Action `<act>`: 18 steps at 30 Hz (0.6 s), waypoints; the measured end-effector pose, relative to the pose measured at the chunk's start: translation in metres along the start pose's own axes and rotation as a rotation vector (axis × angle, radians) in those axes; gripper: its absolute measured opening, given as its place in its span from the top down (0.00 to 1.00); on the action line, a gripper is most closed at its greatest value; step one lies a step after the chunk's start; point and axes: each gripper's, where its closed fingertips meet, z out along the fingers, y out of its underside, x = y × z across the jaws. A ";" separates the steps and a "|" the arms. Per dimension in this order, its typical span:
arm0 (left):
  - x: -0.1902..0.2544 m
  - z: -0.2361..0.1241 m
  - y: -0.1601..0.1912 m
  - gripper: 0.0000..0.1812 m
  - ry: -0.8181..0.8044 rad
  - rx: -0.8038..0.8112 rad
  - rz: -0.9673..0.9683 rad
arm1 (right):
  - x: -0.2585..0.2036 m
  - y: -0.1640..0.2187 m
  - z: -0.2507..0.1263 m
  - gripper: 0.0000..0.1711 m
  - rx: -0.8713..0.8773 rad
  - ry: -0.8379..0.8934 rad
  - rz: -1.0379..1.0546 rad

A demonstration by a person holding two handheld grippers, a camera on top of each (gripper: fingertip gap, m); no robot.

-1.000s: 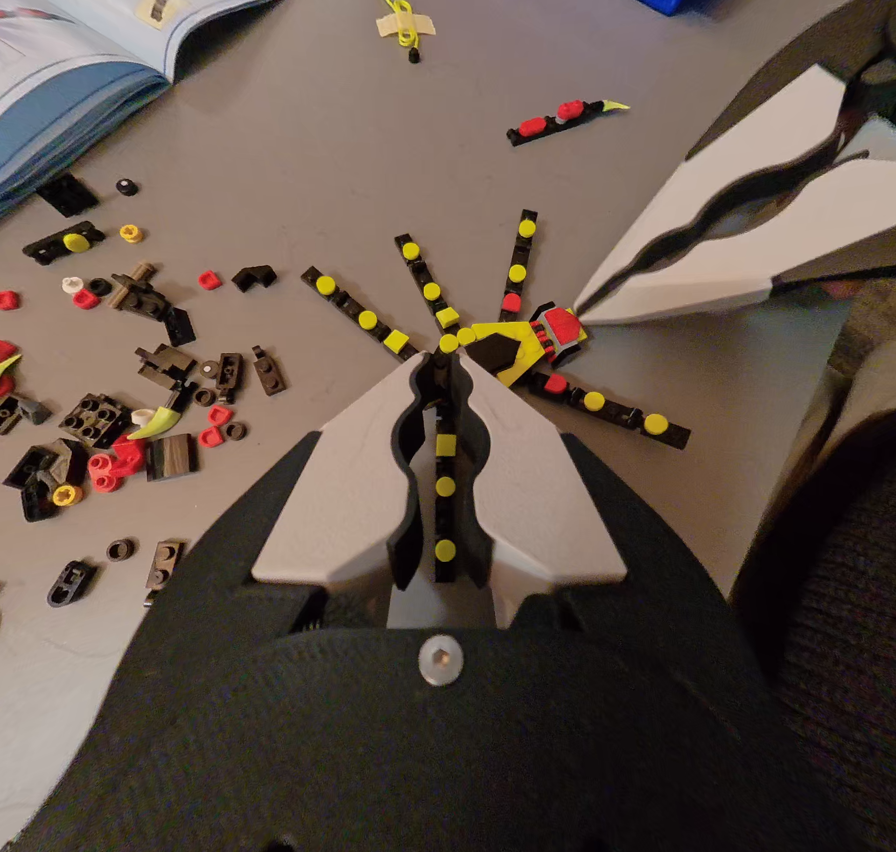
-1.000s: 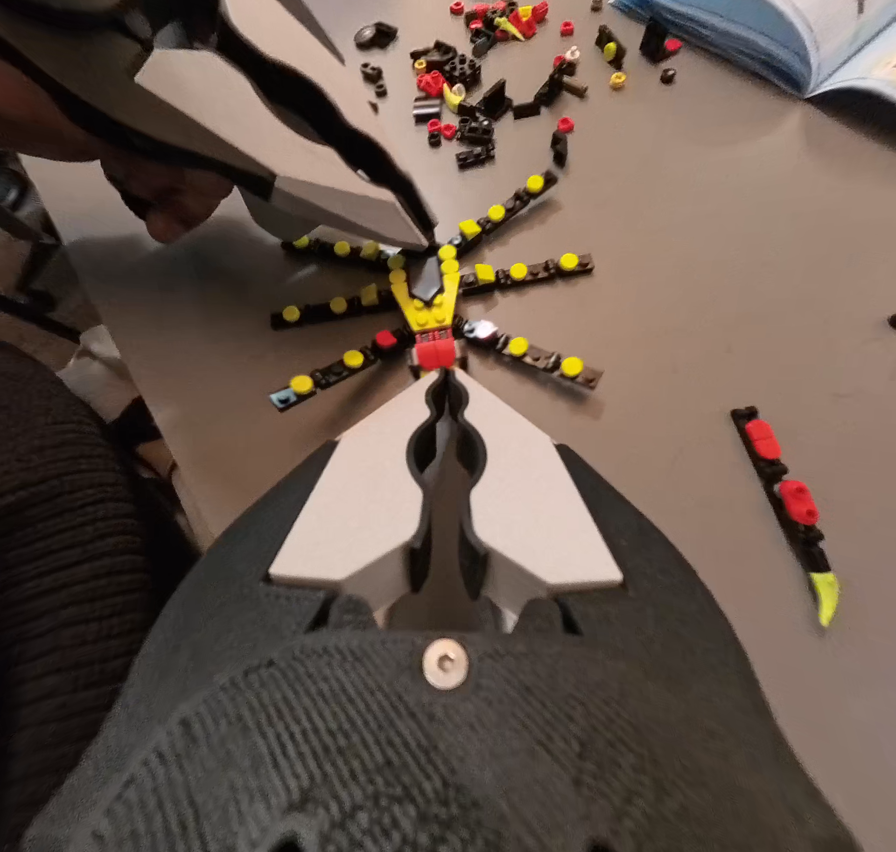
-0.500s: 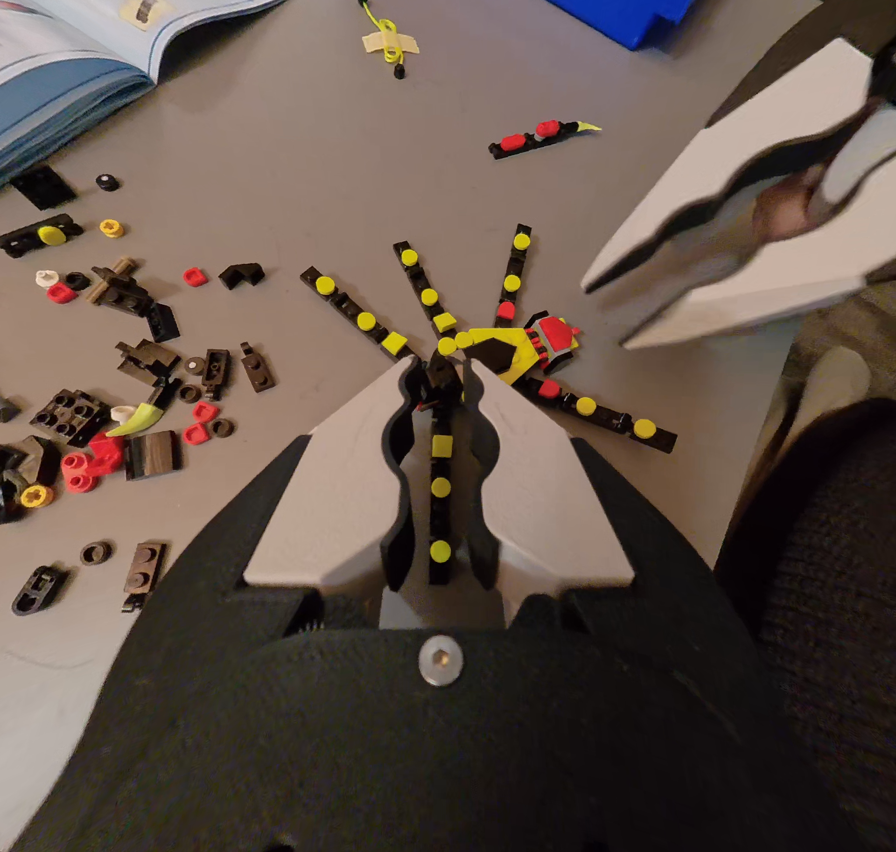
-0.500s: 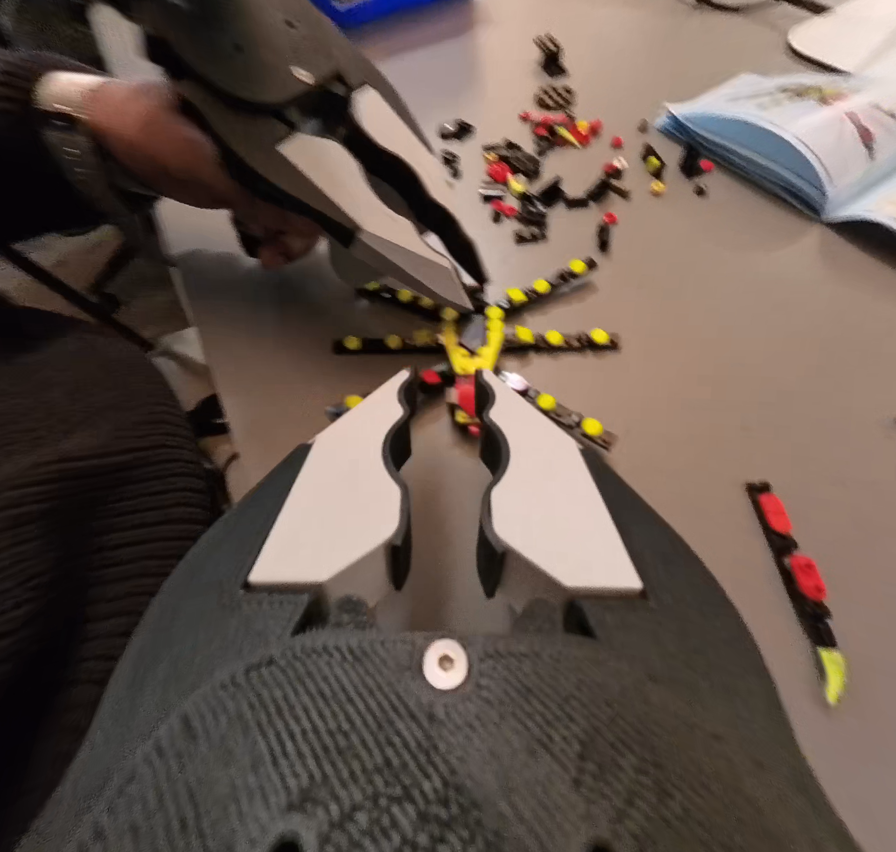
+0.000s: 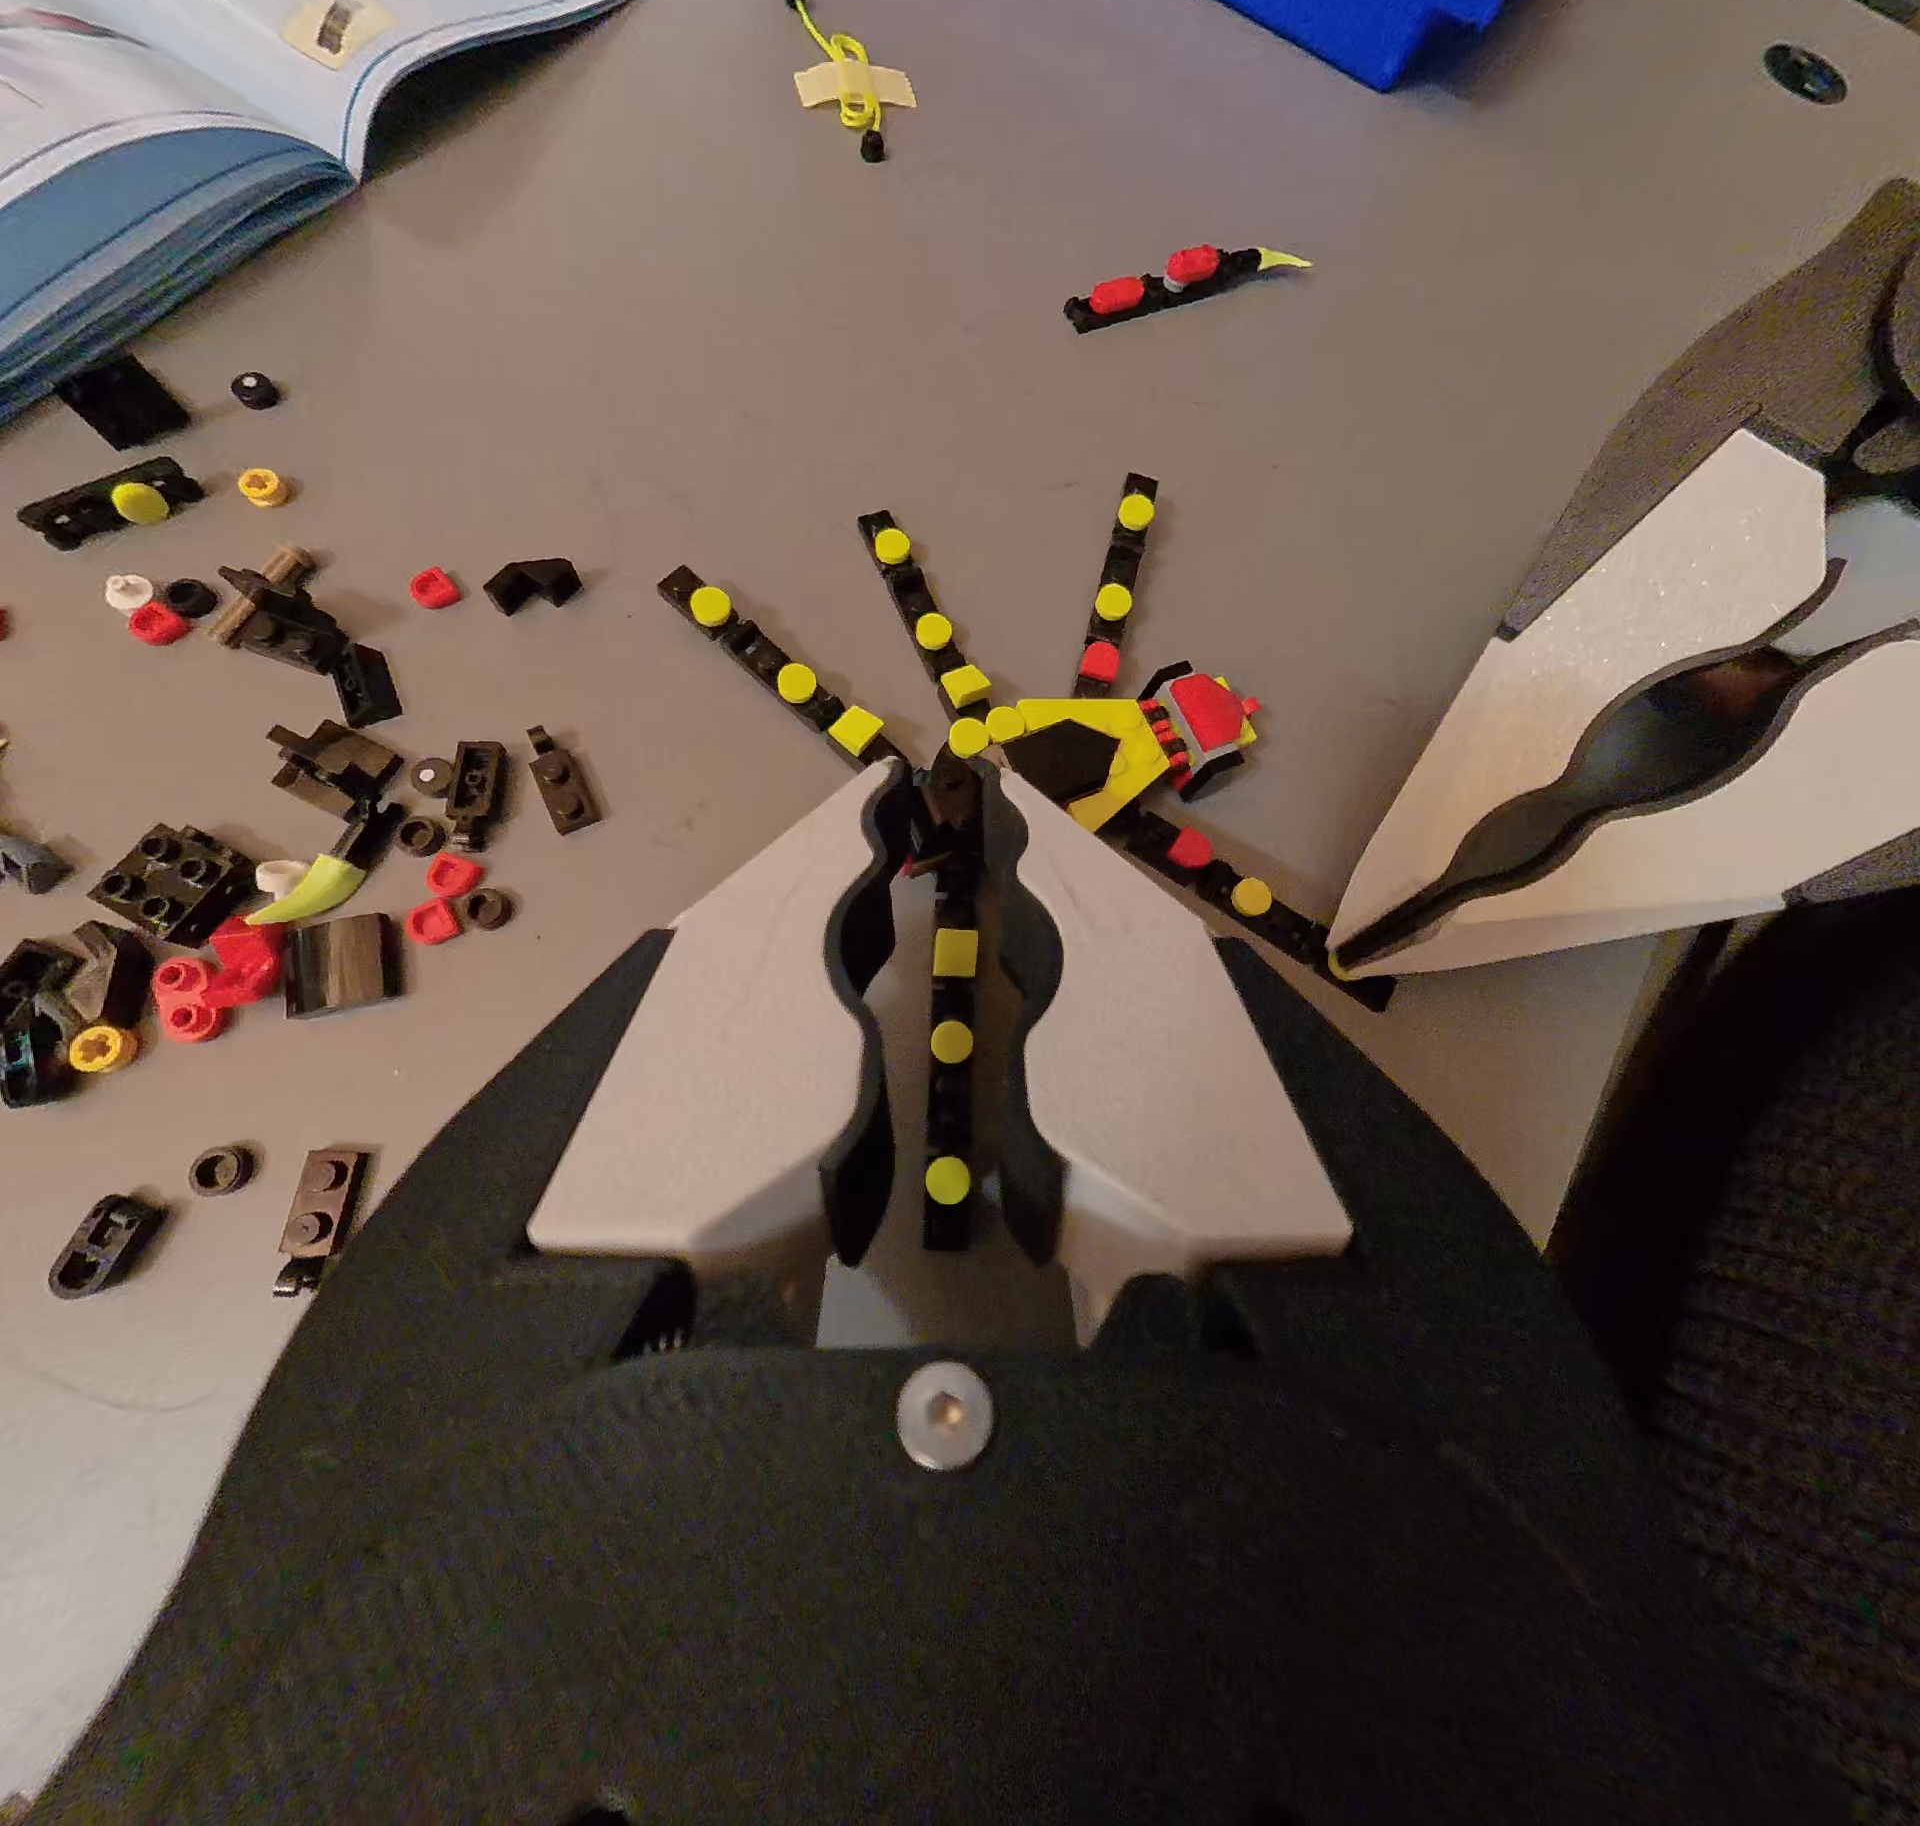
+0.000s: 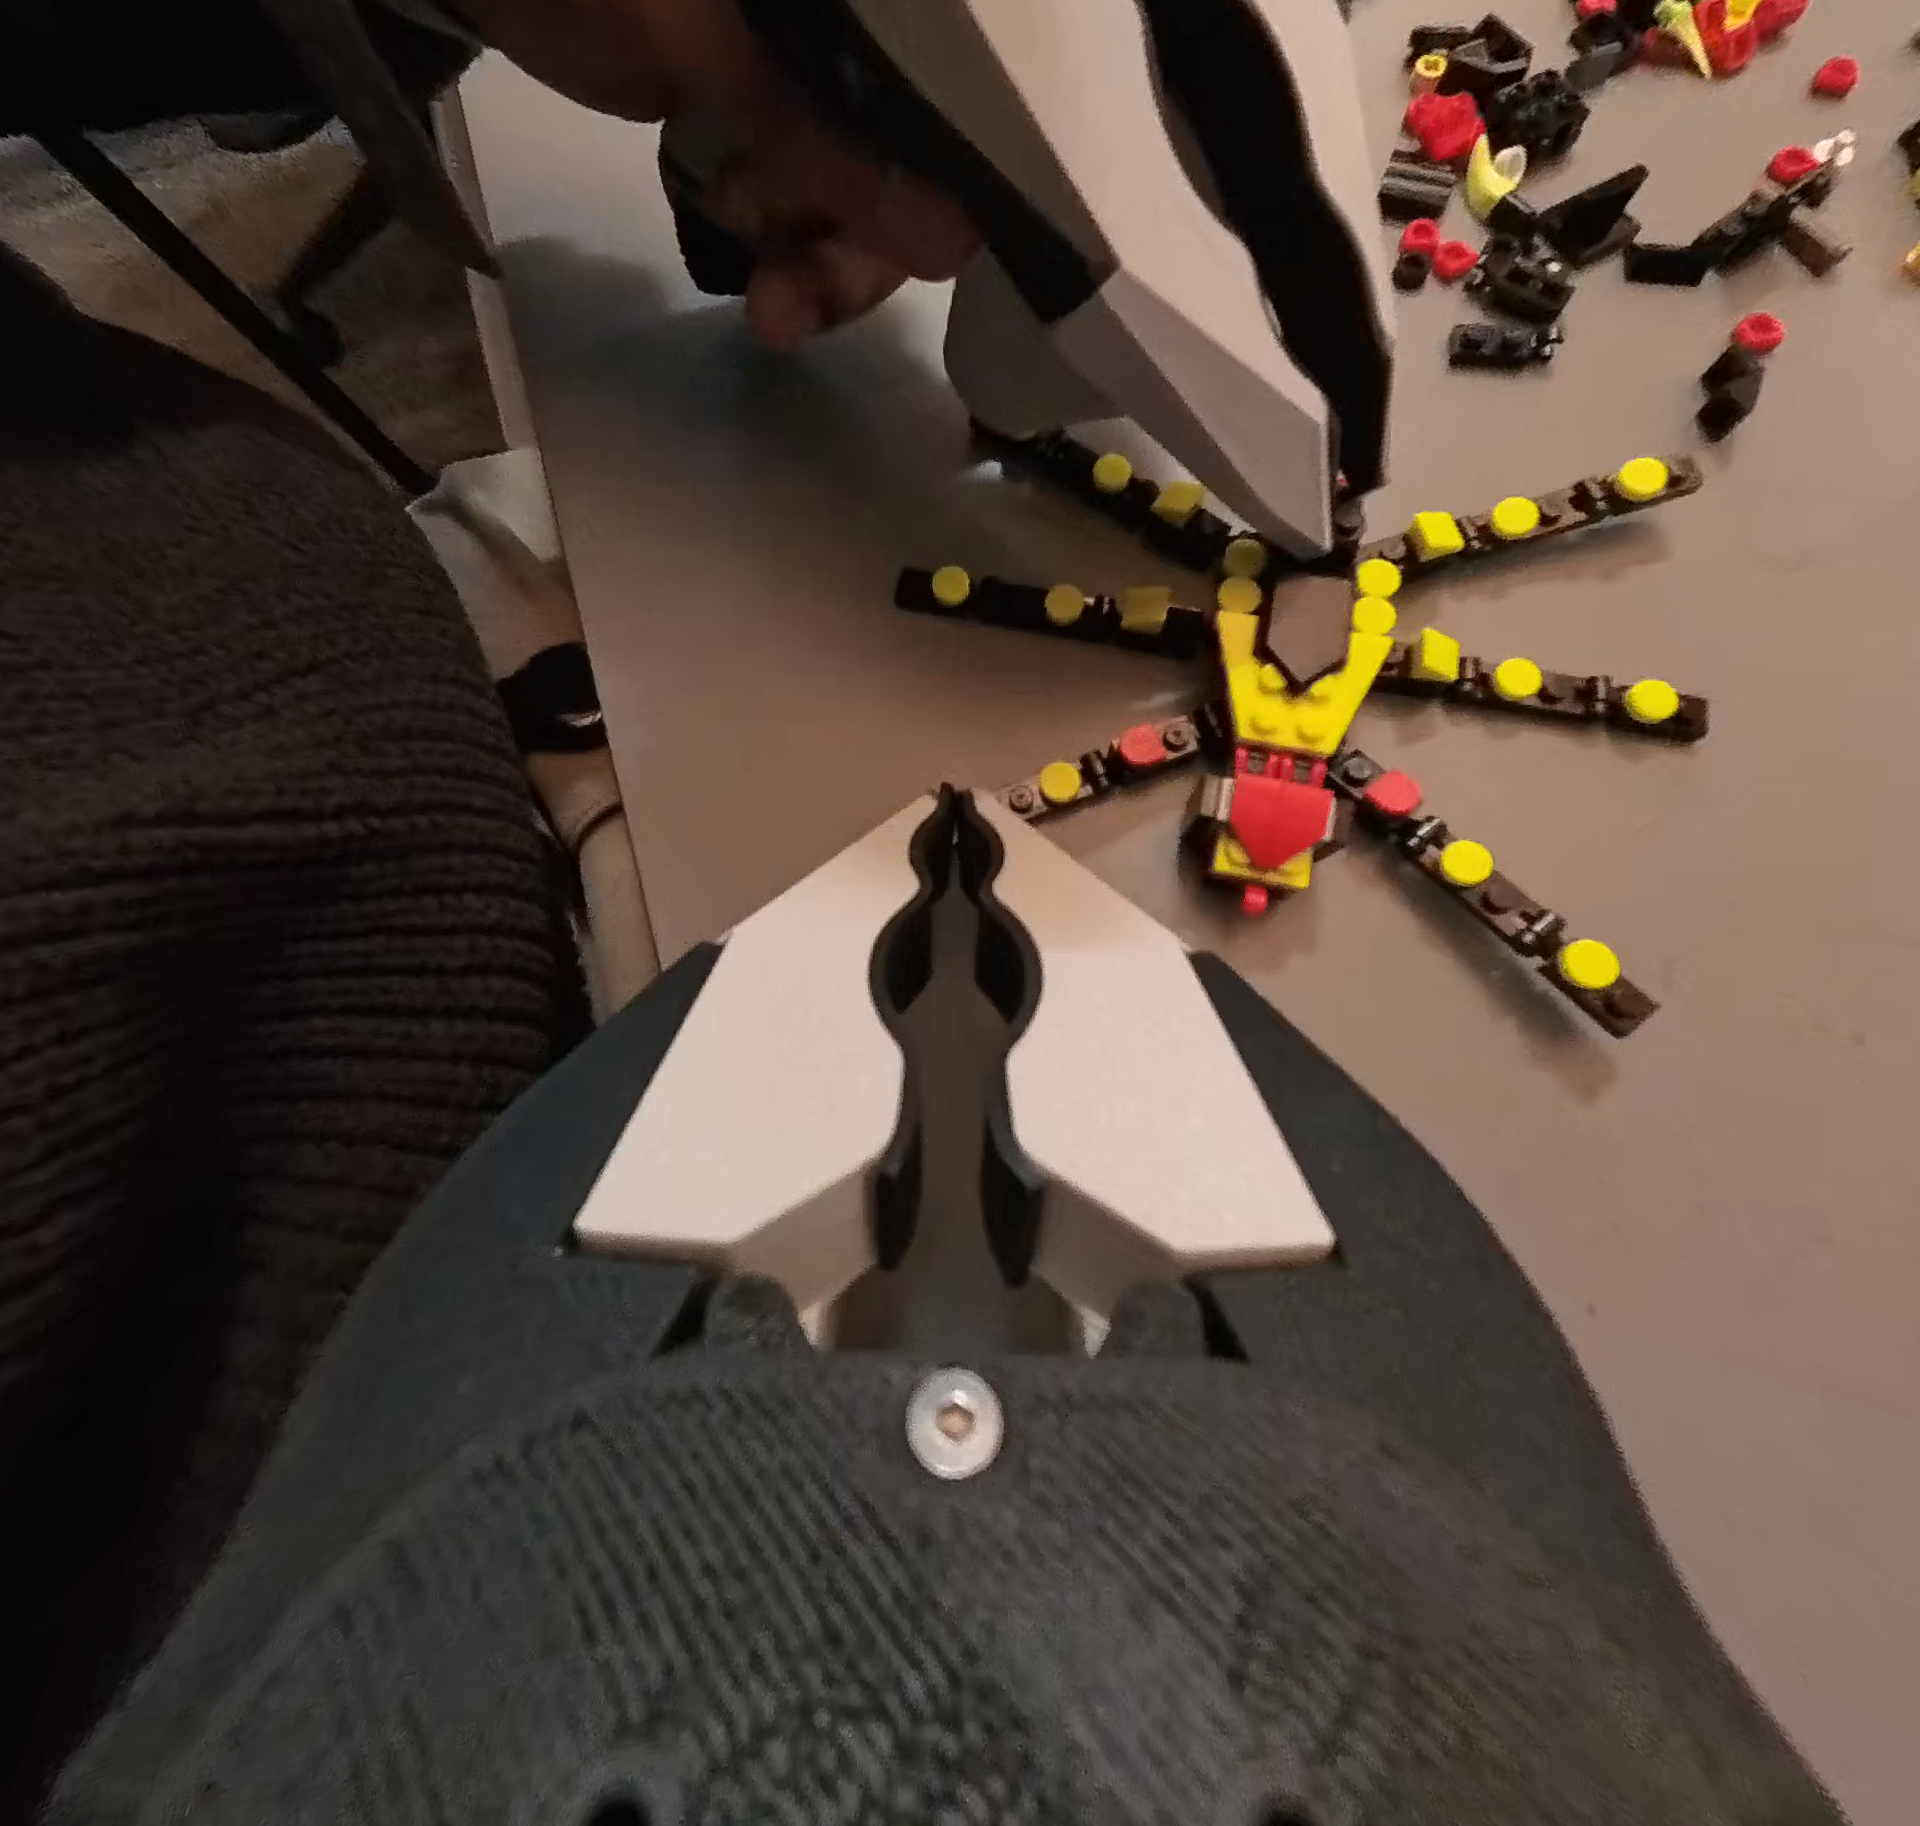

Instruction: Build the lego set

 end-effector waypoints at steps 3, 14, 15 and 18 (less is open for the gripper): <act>0.000 0.000 0.000 0.92 0.001 0.001 0.002 | 0.002 0.000 -0.001 0.98 -0.002 0.009 -0.006; -0.008 -0.030 0.002 0.85 0.186 0.018 -0.097 | 0.036 -0.017 -0.027 0.87 0.132 0.141 0.064; -0.003 -0.033 0.011 0.85 0.236 -0.025 -0.072 | 0.039 -0.017 -0.028 0.86 0.136 0.151 0.068; -0.002 -0.035 0.038 0.88 0.227 -0.128 0.044 | 0.045 -0.018 -0.027 0.82 0.148 0.183 0.069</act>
